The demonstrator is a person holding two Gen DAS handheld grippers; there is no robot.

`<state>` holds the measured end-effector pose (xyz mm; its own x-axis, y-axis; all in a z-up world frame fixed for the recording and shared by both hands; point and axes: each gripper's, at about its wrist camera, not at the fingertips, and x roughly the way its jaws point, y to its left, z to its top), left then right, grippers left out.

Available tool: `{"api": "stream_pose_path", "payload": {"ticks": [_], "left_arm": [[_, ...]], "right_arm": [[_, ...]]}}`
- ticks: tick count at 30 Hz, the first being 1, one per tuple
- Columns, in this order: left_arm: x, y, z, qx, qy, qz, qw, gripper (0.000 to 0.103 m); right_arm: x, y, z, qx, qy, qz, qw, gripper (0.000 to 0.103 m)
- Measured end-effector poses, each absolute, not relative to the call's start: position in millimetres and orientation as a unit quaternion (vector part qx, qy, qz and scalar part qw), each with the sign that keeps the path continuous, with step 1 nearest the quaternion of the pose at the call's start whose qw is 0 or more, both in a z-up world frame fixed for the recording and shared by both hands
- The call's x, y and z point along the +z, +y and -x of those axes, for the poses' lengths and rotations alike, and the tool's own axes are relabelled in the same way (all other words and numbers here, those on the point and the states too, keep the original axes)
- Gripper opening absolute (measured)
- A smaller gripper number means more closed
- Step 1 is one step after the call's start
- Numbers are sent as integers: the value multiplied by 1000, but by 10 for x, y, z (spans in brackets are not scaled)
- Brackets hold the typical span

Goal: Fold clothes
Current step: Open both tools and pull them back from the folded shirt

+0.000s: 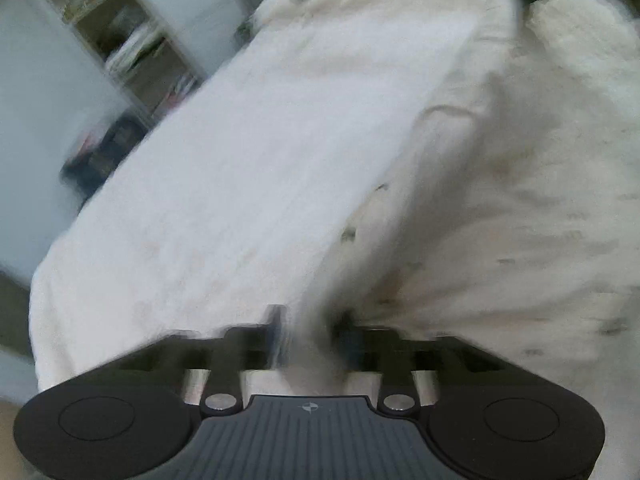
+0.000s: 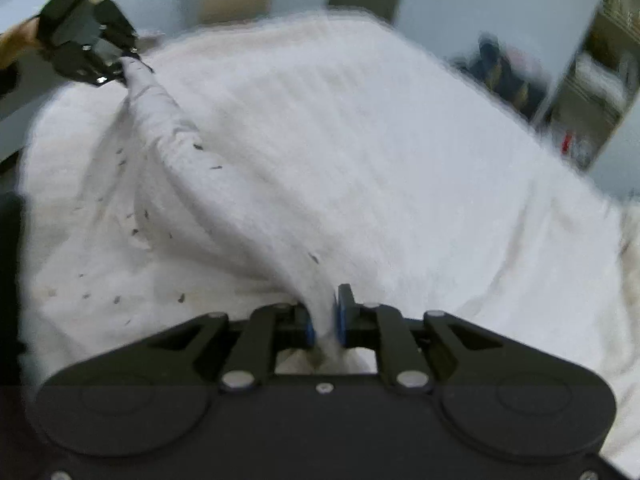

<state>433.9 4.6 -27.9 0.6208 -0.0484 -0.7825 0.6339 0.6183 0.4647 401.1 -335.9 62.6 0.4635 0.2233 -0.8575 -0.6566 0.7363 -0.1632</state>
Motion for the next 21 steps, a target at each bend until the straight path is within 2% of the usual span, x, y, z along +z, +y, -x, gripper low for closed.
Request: {"api": "stream_pose_path", "payload": {"ticks": [2, 4, 5, 6, 7, 8, 10, 12, 13, 17, 18, 19, 21], "left_arm": [[-649, 143, -4664, -161, 408, -367, 820, 49], [-949, 272, -4917, -118, 427, -330, 833, 49], [-928, 364, -4881, -117, 420, -293, 851, 51], [-870, 428, -4816, -121, 407, -268, 865, 55], [-795, 469, -4742, -125, 393, -253, 875, 58], [-683, 531, -4564, -126, 372, -239, 888, 64], [-494, 607, -4196, -128, 337, -213, 908, 72], [-251, 675, -3644, -149, 297, -164, 929, 84], [-205, 720, -3523, -150, 287, -152, 934, 86], [-48, 619, -2509, -181, 228, -14, 957, 103], [-97, 530, -2183, -193, 214, 28, 957, 103], [-129, 468, -1944, -201, 204, 57, 956, 103], [-235, 315, -1677, -199, 196, 89, 956, 103]], "right_arm": [[31, -3326, -4600, 180, 471, 250, 827, 34], [-129, -3406, -4745, 135, 466, 245, 840, 36], [-104, -3478, -4684, 131, 451, 234, 851, 37], [-75, -3552, -4618, 127, 436, 222, 863, 45], [-46, -3625, -4552, 124, 420, 211, 874, 57], [-7, -3692, -4456, 122, 408, 202, 882, 61], [170, -3922, -4054, 124, 375, 167, 903, 64], [261, -4067, -3544, 126, 342, 137, 921, 66], [284, -4099, -3394, 123, 332, 126, 927, 66], [339, -4127, -2454, 113, 290, 49, 949, 68], [332, -4138, -2240, 114, 283, 27, 952, 74], [326, -4120, -2073, 114, 280, 16, 953, 84], [237, -4043, -1652, 112, 259, -18, 959, 93]]}}
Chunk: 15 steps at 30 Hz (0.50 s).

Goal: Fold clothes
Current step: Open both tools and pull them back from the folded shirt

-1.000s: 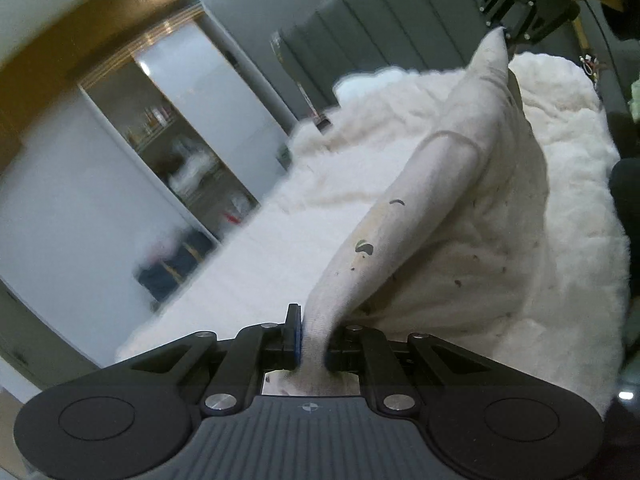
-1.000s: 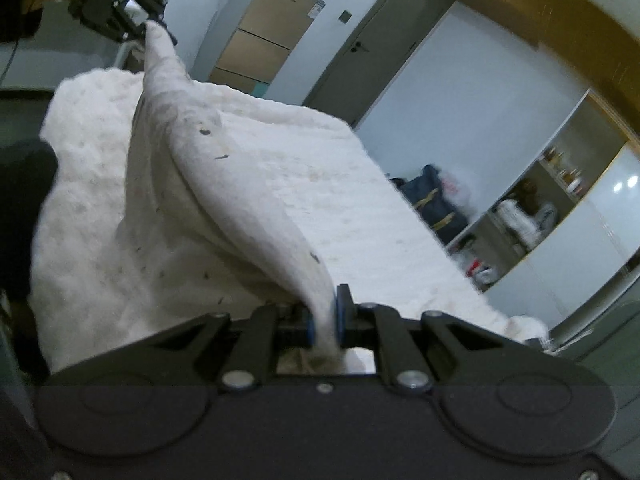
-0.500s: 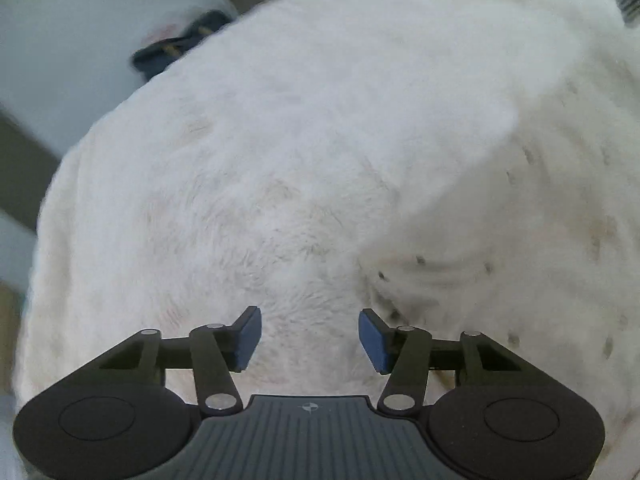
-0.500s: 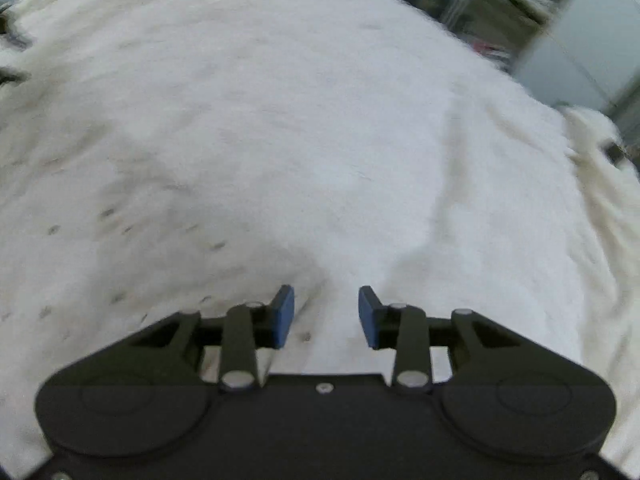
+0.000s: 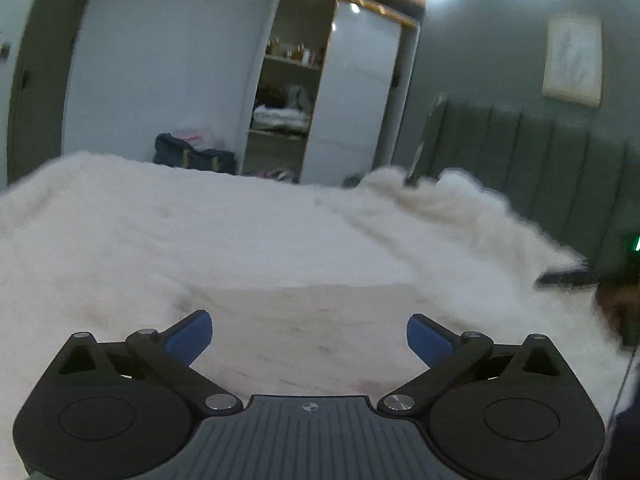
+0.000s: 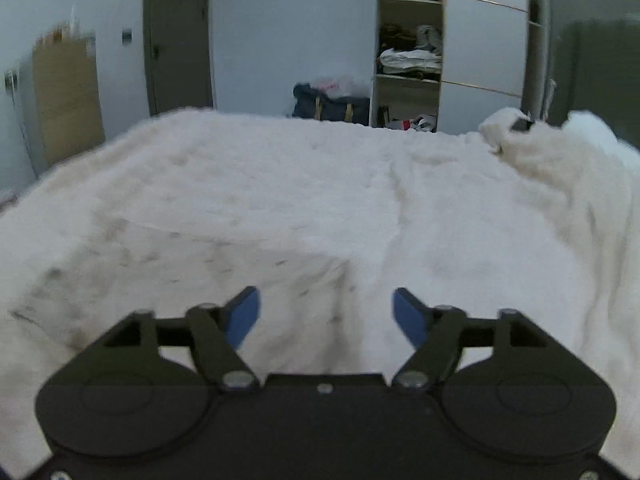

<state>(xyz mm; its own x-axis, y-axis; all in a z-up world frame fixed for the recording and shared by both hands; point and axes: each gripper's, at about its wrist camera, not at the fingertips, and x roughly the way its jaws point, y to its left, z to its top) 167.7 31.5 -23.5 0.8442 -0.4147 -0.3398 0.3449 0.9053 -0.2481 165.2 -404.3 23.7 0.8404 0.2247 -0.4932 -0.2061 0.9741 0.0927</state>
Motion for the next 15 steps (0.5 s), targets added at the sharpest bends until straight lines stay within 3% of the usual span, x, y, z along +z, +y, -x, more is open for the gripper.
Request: {"api": "stream_pose_path", "payload": {"ticks": [2, 5, 8, 12, 13, 15], "left_arm": [[-420, 73, -1357, -185, 185, 135, 956, 103], [-648, -222, -1116, -132, 173, 162, 962, 103], [-1020, -562, -1126, -52, 143, 117, 981, 103], [-1508, -763, -1262, 3, 123, 41, 991, 103], [-1677, -786, -1363, 7, 155, 33, 987, 103], [-2019, -795, -1703, 3, 296, 35, 955, 103]], "right_arm": [[81, -3950, -1352, 103, 239, -50, 964, 103], [-221, -3712, -1067, 81, 208, -65, 972, 103], [-513, -3431, -914, 68, 180, -37, 981, 103], [-907, -3181, -1039, 84, 211, -10, 974, 103], [-1108, -3188, -1154, 78, 250, -19, 965, 103], [-1378, -3187, -1295, 54, 326, -26, 943, 103]]}}
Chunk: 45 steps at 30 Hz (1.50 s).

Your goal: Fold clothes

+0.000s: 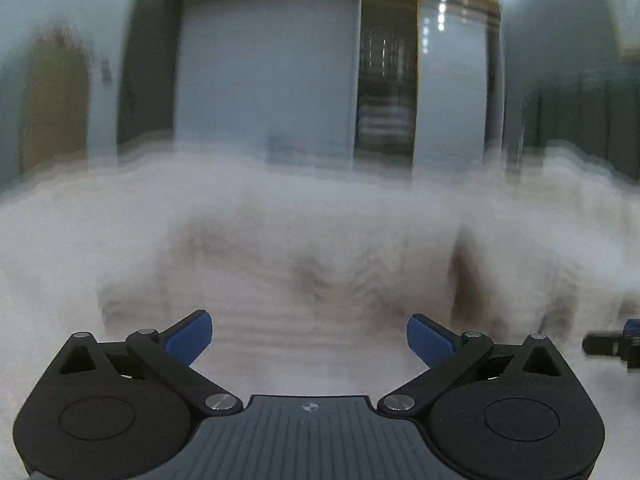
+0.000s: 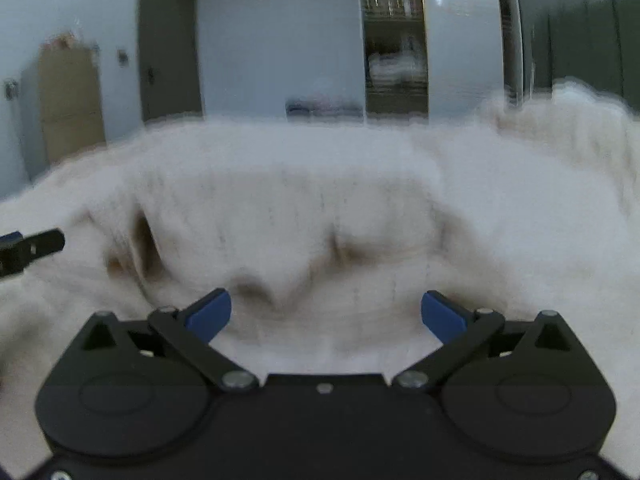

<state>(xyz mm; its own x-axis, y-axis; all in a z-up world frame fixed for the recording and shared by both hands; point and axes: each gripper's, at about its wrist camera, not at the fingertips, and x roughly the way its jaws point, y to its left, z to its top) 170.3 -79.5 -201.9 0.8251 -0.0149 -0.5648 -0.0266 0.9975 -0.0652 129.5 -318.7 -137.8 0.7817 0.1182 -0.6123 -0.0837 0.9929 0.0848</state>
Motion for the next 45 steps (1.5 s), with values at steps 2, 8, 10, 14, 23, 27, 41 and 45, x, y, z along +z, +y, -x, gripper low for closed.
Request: {"api": "stream_pose_path", "payload": {"ticks": [2, 8, 10, 14, 23, 27, 41, 45], "left_arm": [[-2009, -794, -1686, 3, 294, 39, 955, 103], [-2003, -821, -1642, 2, 294, 27, 955, 103], [-1989, -795, -1644, 2, 293, 28, 956, 103], [-1947, -750, -1648, 6, 298, 22, 954, 103], [-1970, -738, -1705, 9, 303, 15, 953, 103], [-1962, -687, -1663, 8, 302, 19, 953, 103], [-1980, -646, -1645, 8, 302, 18, 953, 103], [-1982, -690, -1674, 9, 302, 18, 953, 103]], "right_arm": [[-1472, -3176, -1341, 50, 345, -17, 937, 103], [-1414, -3192, -1360, 53, 348, -23, 936, 103], [-1412, -3185, -1350, 53, 348, -22, 936, 103], [-1388, -3195, -1464, 52, 349, -21, 936, 103], [-1440, -3158, -1296, 52, 349, -23, 935, 103], [-1439, -3157, -1295, 52, 349, -23, 935, 103], [-1439, -3161, -1300, 52, 349, -23, 935, 103], [-1438, -3161, -1299, 52, 349, -23, 935, 103]]}}
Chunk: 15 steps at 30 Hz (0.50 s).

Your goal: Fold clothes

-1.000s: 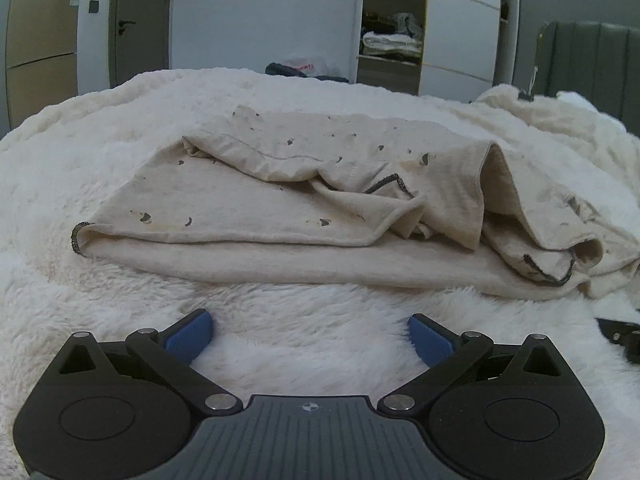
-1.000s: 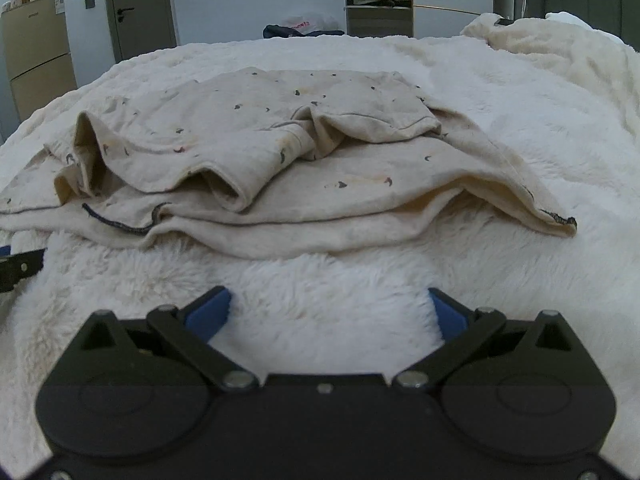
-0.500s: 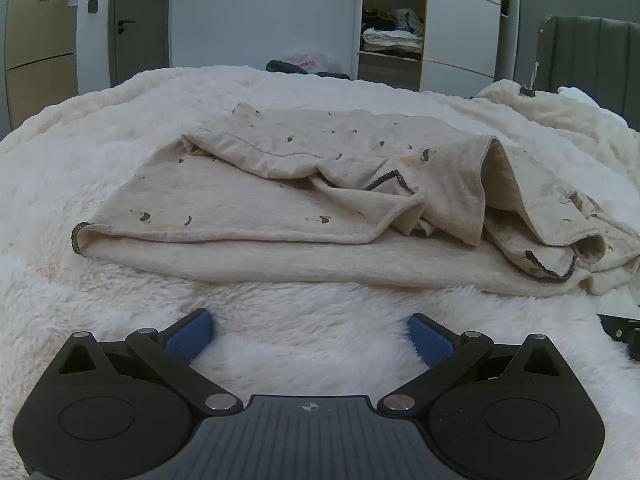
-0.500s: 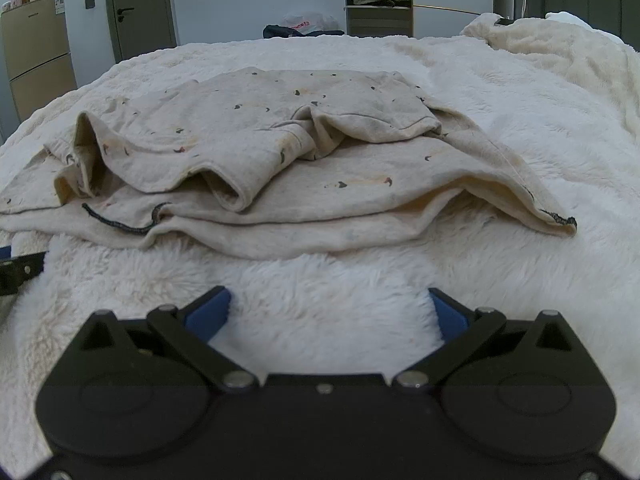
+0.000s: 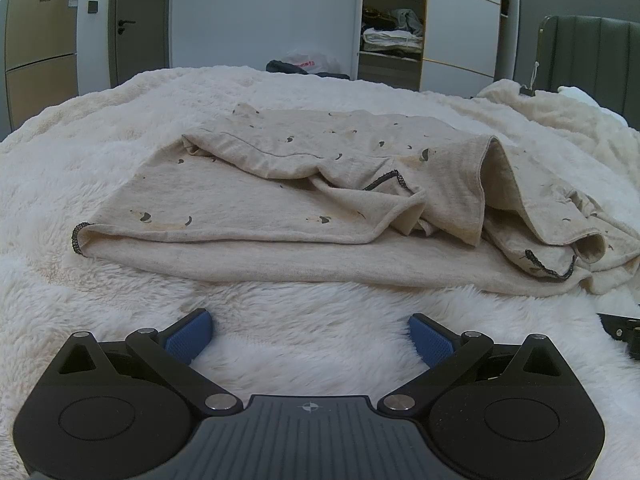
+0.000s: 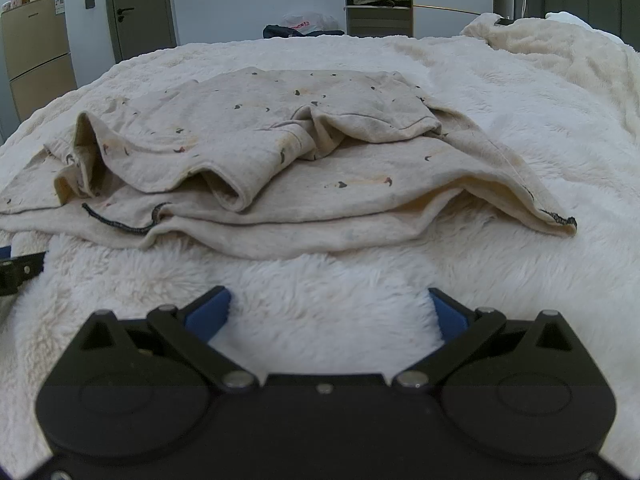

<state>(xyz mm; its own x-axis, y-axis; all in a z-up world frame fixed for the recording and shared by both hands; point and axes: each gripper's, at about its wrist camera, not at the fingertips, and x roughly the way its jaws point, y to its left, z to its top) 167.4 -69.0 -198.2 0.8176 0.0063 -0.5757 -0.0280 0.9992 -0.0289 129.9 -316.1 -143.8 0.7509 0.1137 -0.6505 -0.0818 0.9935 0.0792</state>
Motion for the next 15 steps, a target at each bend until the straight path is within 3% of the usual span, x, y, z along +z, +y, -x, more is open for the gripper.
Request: {"api": "stream_pose_path", "payload": {"ticks": [15], "left_arm": [[-2005, -697, -1735, 7, 300, 19, 954, 103]], "right_arm": [[-1433, -3163, -1287, 52, 349, -23, 935, 103]]}}
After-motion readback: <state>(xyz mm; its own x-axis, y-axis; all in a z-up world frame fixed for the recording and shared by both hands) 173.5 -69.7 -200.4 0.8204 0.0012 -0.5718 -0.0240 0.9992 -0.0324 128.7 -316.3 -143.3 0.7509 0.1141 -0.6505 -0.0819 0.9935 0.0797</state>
